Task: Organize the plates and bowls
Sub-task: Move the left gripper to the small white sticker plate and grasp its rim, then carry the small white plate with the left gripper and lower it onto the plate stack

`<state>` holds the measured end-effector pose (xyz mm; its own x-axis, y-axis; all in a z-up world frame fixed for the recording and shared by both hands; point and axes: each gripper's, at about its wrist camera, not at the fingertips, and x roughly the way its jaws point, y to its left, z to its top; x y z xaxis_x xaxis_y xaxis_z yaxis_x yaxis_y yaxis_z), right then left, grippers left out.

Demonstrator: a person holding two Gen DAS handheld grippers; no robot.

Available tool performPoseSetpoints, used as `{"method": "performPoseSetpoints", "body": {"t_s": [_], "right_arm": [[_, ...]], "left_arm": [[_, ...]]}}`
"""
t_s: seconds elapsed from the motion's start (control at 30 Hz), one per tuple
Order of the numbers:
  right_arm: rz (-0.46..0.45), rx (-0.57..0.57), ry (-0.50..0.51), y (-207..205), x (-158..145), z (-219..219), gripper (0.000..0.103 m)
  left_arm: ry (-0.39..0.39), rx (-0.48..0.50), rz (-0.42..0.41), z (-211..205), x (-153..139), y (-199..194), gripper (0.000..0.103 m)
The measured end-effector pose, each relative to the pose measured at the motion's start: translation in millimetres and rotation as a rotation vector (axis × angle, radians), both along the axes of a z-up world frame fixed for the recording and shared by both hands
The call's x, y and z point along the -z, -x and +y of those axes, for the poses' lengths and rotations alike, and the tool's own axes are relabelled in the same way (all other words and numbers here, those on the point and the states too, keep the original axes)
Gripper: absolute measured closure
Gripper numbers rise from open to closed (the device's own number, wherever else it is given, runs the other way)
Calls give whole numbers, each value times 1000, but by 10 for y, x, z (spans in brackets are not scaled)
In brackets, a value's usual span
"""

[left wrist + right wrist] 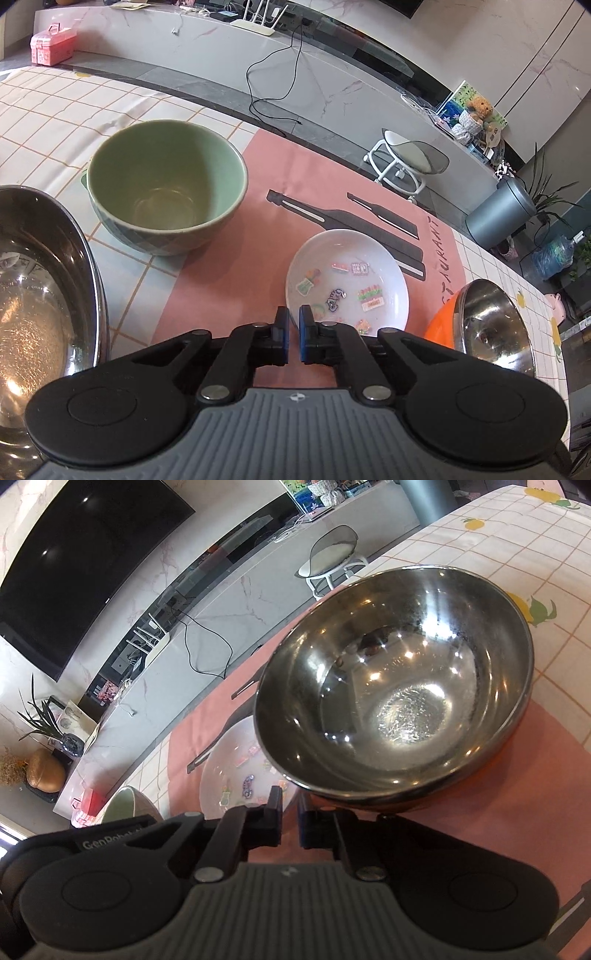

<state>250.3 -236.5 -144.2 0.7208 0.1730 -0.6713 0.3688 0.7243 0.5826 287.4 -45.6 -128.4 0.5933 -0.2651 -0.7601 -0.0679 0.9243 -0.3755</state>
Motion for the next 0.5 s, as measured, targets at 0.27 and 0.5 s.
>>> {"method": "performPoseSetpoints", "body": {"t_s": [0.27,0.5], "right_arm": [[6,-33,-37,141,-48,-64,102],[15,-77,-91,434,-193,-144,103]], "left_arm": [[5,-2,-7,63,-62,294,98],[54,-12,-4,197,-189,688,96]]}}
